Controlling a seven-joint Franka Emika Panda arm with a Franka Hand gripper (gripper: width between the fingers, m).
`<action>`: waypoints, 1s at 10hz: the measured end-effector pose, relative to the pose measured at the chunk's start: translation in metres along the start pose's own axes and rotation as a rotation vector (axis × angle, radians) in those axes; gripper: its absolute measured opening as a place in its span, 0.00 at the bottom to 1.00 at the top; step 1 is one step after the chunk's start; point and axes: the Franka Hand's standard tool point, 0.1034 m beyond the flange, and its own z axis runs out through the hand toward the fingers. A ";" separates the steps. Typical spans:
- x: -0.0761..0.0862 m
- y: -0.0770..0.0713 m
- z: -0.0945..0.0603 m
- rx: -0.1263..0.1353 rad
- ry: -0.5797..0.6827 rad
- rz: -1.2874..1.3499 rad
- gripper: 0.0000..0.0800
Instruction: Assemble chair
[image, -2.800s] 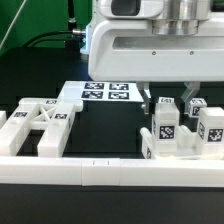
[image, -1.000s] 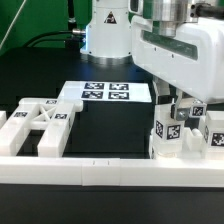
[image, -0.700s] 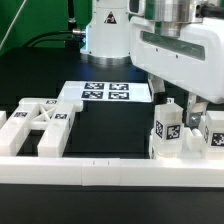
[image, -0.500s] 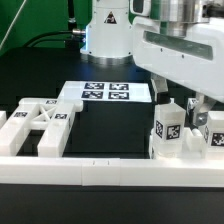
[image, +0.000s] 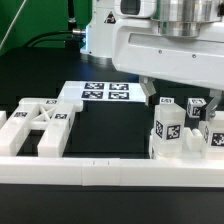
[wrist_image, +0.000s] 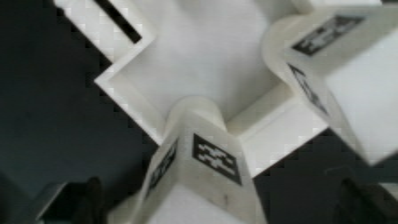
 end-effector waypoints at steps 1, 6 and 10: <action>0.002 0.002 0.000 0.001 0.004 -0.105 0.81; 0.003 0.002 0.001 0.001 0.014 -0.464 0.81; 0.008 0.005 0.003 -0.003 0.024 -0.737 0.81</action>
Offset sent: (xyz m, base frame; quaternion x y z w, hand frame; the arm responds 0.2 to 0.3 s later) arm -0.0003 0.0011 -0.0009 -0.0005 0.0101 -0.2264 0.9740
